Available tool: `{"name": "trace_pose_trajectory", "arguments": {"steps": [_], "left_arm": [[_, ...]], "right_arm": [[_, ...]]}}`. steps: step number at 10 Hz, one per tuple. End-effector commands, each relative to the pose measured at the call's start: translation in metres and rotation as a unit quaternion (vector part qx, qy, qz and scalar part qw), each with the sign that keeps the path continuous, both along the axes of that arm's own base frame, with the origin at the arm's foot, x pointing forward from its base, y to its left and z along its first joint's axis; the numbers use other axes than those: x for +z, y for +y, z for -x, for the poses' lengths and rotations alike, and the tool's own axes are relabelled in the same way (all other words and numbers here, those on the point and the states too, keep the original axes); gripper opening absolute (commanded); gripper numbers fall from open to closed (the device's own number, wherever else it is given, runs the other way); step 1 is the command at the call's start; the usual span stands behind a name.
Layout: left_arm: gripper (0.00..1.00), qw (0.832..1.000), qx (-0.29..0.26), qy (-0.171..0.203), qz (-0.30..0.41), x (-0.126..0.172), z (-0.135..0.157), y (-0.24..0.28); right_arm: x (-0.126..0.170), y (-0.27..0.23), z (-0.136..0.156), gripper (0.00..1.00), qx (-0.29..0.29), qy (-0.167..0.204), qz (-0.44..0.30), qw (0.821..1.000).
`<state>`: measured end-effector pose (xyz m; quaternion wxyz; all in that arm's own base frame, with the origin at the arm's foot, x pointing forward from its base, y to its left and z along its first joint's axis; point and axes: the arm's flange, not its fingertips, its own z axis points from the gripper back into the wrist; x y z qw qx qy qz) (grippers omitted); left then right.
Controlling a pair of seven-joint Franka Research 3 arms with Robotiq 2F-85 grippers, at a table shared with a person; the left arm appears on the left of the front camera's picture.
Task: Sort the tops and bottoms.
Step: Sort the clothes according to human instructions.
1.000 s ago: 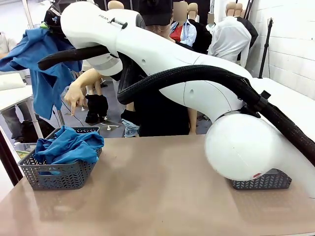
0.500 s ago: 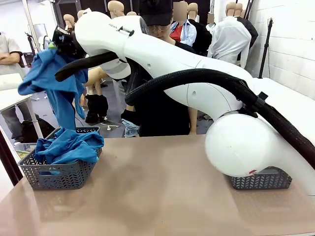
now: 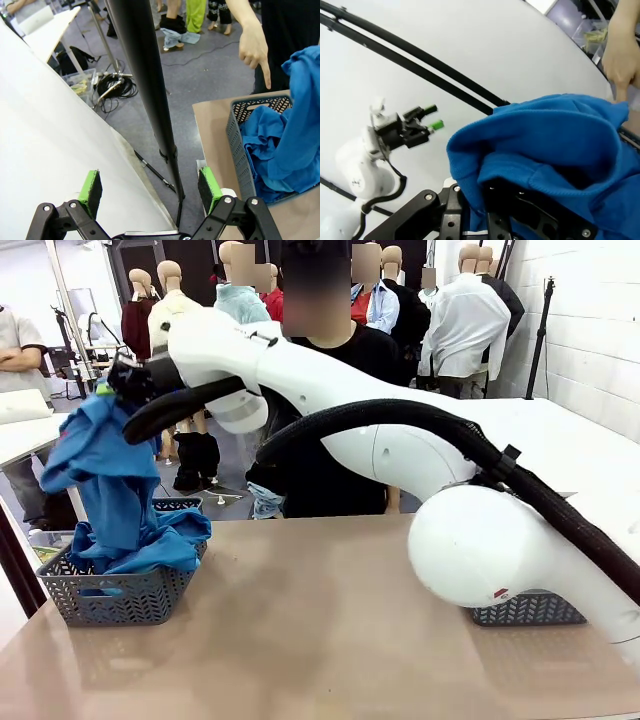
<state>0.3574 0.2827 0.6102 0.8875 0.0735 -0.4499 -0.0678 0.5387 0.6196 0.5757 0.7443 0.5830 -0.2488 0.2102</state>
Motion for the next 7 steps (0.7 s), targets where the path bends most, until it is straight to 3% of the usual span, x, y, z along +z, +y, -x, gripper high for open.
{"name": "trace_pose_trajectory", "arguments": {"steps": [1,2,5,7], "left_arm": [[1.00,1.000,0.006,0.001,0.000,0.002,-0.002,0.001],[1.00,1.000,0.006,0.001,0.000,0.002,-0.002,0.001],[1.00,1.000,0.006,0.001,0.000,0.002,-0.002,0.001],[1.00,1.000,0.006,0.001,0.000,0.002,-0.002,0.001]], "right_arm": [[0.034,0.187,-0.164,0.00,0.022,-0.010,0.008,1.000],[0.014,0.208,-0.178,0.00,0.016,-0.015,0.012,1.000],[-0.040,0.243,-0.218,0.00,0.005,0.038,0.038,0.999],[-0.074,0.261,-0.231,0.00,0.001,0.065,0.101,0.993]]}}
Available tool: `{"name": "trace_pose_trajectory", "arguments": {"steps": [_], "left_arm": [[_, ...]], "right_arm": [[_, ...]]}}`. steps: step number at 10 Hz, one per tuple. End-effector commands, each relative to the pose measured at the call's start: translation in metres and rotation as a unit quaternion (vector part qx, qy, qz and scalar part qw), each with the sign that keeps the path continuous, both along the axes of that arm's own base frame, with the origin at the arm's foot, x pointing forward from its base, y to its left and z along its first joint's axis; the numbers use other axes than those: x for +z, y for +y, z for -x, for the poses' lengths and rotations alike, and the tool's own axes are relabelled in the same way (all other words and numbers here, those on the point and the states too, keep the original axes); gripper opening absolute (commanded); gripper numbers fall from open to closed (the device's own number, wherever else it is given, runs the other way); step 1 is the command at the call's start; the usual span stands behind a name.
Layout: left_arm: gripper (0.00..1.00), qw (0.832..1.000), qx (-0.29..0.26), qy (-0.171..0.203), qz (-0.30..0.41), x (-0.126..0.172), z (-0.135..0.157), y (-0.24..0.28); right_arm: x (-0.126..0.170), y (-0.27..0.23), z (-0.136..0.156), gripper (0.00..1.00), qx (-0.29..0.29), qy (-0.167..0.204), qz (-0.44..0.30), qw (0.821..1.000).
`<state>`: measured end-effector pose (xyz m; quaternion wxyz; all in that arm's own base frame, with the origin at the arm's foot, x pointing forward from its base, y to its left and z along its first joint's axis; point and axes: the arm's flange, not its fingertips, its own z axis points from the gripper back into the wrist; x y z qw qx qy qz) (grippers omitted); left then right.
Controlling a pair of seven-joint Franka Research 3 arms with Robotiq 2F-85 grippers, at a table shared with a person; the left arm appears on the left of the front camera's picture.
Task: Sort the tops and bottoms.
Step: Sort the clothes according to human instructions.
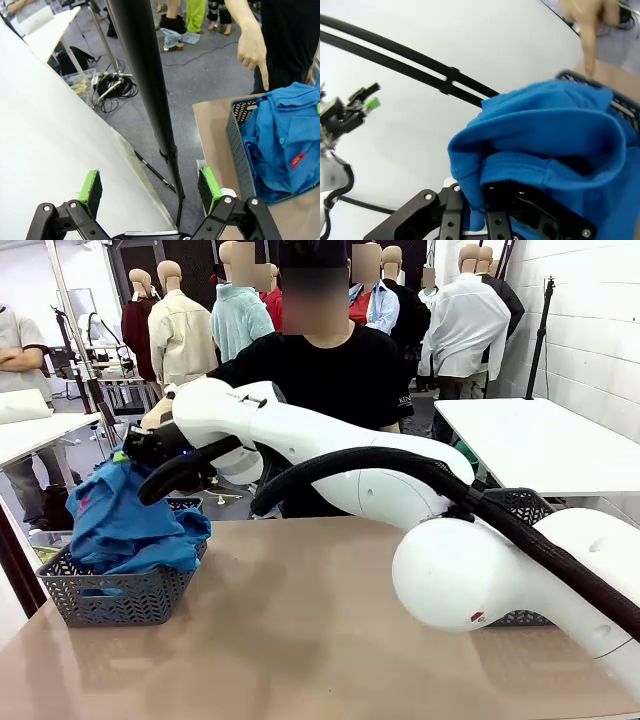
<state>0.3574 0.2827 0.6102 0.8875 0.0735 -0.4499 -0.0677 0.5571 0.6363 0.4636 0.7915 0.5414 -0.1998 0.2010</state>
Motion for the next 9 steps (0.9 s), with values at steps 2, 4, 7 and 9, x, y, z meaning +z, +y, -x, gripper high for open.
{"name": "trace_pose_trajectory", "arguments": {"steps": [2,4,7,9], "left_arm": [[1.00,1.000,0.006,0.001,0.000,0.002,-0.002,0.001],[1.00,1.000,0.006,0.001,0.000,0.002,-0.002,0.001],[1.00,1.000,0.006,0.001,0.000,0.002,-0.002,0.001],[1.00,1.000,0.006,0.001,0.000,0.002,-0.002,0.001]], "right_arm": [[0.003,0.259,-0.215,0.00,0.006,0.034,0.128,0.991],[0.013,0.258,-0.216,0.17,-0.012,0.012,0.141,0.990],[0.037,0.260,-0.202,0.74,-0.010,0.011,0.180,0.984],[0.058,0.251,-0.187,1.00,-0.001,0.014,0.219,0.976]]}}
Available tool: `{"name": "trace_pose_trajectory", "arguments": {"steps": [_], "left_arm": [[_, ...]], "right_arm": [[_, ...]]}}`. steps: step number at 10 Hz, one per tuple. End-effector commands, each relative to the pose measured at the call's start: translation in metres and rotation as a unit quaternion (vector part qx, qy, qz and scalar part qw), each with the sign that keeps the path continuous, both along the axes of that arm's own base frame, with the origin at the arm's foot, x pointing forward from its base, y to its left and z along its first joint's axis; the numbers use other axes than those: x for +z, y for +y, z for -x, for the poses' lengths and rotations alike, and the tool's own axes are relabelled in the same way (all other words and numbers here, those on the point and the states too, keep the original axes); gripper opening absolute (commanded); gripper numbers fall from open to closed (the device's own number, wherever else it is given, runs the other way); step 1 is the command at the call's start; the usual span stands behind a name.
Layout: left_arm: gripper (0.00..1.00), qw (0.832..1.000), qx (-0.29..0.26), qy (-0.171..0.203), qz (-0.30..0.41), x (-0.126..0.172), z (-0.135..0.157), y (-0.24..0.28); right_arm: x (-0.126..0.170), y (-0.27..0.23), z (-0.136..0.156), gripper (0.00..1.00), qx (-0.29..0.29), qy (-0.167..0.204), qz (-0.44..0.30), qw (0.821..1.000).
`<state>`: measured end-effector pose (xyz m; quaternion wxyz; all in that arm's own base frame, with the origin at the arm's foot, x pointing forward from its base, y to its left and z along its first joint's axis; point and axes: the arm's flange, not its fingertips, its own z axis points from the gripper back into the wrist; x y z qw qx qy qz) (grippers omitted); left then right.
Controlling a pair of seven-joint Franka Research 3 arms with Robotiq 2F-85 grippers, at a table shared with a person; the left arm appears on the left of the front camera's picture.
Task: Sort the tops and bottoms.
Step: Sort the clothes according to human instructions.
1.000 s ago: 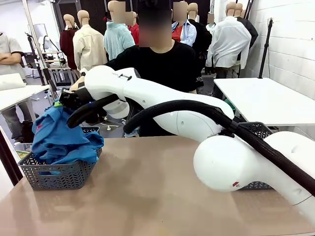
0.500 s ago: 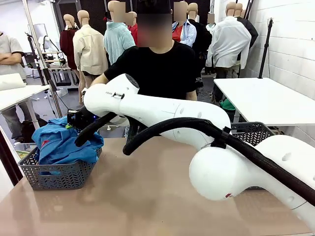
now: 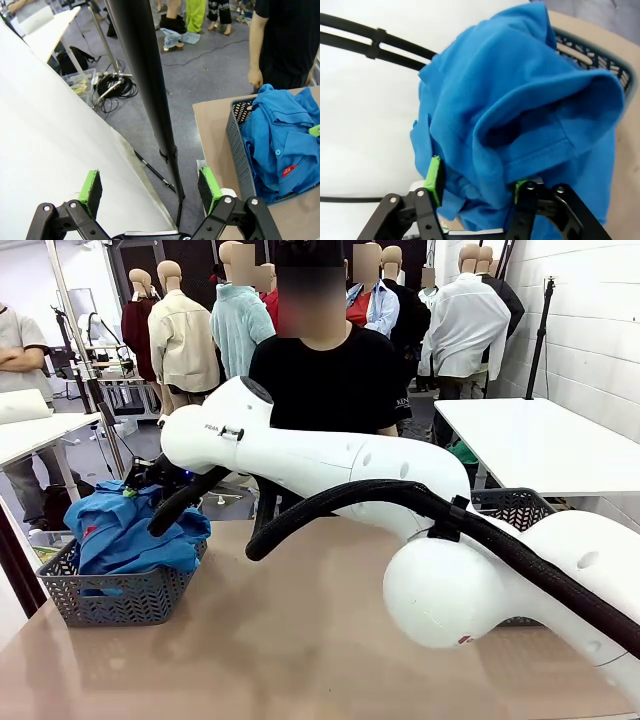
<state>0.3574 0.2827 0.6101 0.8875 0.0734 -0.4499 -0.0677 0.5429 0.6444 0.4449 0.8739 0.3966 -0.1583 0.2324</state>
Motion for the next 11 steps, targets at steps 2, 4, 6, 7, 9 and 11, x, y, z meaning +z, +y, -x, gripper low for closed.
{"name": "trace_pose_trajectory", "arguments": {"steps": [2,4,6,7,9,11], "left_arm": [[1.00,1.000,0.006,0.001,0.000,0.002,-0.002,0.001],[1.00,1.000,0.006,0.001,0.000,0.002,-0.002,0.001],[1.00,1.000,0.006,0.001,0.000,0.002,-0.002,0.001],[1.00,1.000,0.006,0.001,0.000,0.002,-0.002,0.001],[1.00,1.000,0.006,0.001,0.000,0.002,-0.002,0.001],[1.00,1.000,0.006,0.001,0.000,0.002,-0.002,0.001]], "right_arm": [[0.109,0.217,-0.184,1.00,-0.007,0.000,0.096,0.995],[0.156,0.172,-0.163,1.00,-0.011,-0.036,0.125,0.991],[0.191,0.127,-0.136,1.00,0.000,-0.061,0.194,0.979],[0.202,0.110,-0.127,1.00,0.043,-0.057,0.216,0.974],[0.113,-0.048,0.018,1.00,0.013,-0.062,0.169,0.984],[0.113,-0.048,0.018,1.00,0.013,-0.062,0.169,0.984]]}}
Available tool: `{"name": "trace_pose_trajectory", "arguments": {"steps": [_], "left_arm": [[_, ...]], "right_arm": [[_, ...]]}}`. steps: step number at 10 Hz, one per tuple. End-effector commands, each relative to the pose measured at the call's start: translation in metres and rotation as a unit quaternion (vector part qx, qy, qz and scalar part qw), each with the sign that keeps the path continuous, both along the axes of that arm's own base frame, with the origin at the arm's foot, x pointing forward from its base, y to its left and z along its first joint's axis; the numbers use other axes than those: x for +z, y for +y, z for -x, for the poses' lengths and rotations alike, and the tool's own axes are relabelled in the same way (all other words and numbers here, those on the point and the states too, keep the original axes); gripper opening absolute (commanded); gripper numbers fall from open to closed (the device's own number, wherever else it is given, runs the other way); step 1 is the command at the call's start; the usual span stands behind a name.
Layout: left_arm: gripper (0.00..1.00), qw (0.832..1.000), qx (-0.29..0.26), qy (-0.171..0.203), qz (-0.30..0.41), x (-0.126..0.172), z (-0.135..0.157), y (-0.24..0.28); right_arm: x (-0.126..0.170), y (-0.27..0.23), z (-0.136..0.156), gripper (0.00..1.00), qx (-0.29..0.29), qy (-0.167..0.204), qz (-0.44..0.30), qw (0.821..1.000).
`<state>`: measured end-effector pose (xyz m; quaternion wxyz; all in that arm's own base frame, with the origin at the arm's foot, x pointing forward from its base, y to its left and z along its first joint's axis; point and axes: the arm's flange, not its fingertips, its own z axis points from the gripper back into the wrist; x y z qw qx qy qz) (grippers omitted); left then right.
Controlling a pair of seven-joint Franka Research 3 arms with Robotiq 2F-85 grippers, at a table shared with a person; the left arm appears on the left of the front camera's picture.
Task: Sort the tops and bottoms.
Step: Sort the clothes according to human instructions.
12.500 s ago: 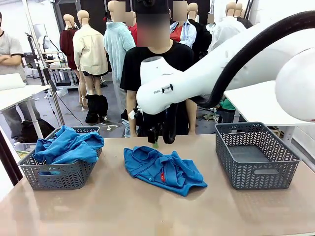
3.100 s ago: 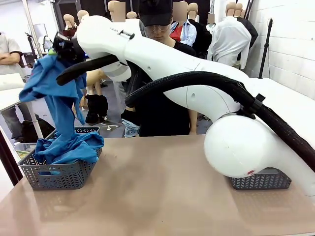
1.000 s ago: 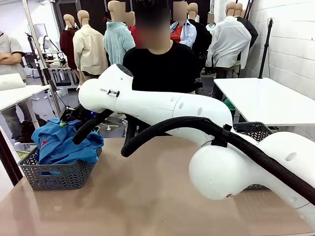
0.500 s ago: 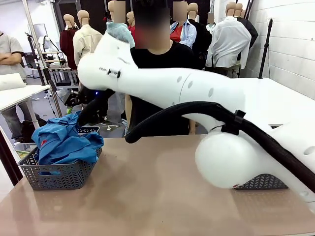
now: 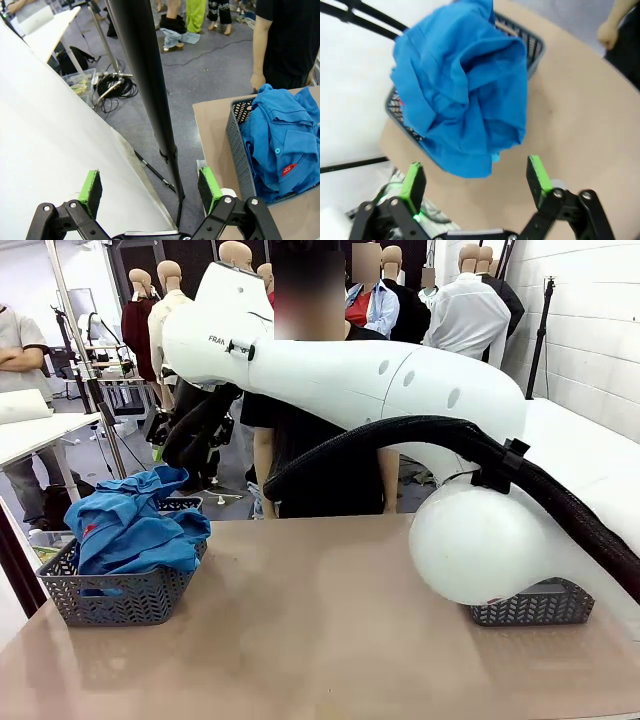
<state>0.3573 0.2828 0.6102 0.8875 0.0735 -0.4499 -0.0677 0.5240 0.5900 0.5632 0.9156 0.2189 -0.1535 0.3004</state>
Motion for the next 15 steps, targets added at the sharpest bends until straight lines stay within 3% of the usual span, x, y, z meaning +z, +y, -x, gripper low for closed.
{"name": "trace_pose_trajectory", "arguments": {"steps": [1,7,8,9,10,11,12,14,15], "left_arm": [[1.00,1.000,0.006,0.001,0.000,0.002,-0.002,0.001],[1.00,1.000,0.000,0.000,0.000,0.000,0.000,0.000],[1.00,0.998,-0.006,-0.020,-0.053,0.000,0.003,-0.027],[1.00,0.996,-0.036,-0.035,-0.067,0.001,0.001,-0.050],[1.00,0.993,-0.055,-0.048,-0.091,0.002,-0.005,-0.081],[1.00,0.988,-0.067,-0.085,-0.107,0.004,-0.010,-0.117],[1.00,0.981,-0.110,-0.093,-0.127,0.005,-0.013,-0.159],[1.00,0.971,-0.167,-0.089,-0.145,0.003,-0.019,-0.225],[1.00,0.966,-0.191,-0.081,-0.154,-0.002,-0.019,-0.254]], "right_arm": [[-0.005,0.007,-0.001,1.00,-0.009,-0.005,-0.016,1.000],[-0.005,0.007,-0.001,1.00,-0.009,-0.005,-0.016,1.000],[-0.004,0.004,-0.002,1.00,-0.003,-0.008,-0.012,1.000],[0.002,-0.046,0.019,1.00,0.026,-0.030,0.023,0.999],[0.005,-0.106,0.040,1.00,0.002,-0.075,0.054,0.996],[0.000,-0.160,0.063,1.00,-0.005,-0.090,0.089,0.992],[-0.012,-0.218,0.094,1.00,-0.034,-0.079,0.155,0.984],[-0.050,-0.316,0.159,1.00,-0.121,0.018,0.246,0.962],[-0.072,-0.354,0.197,1.00,-0.166,0.074,0.256,0.950]]}}
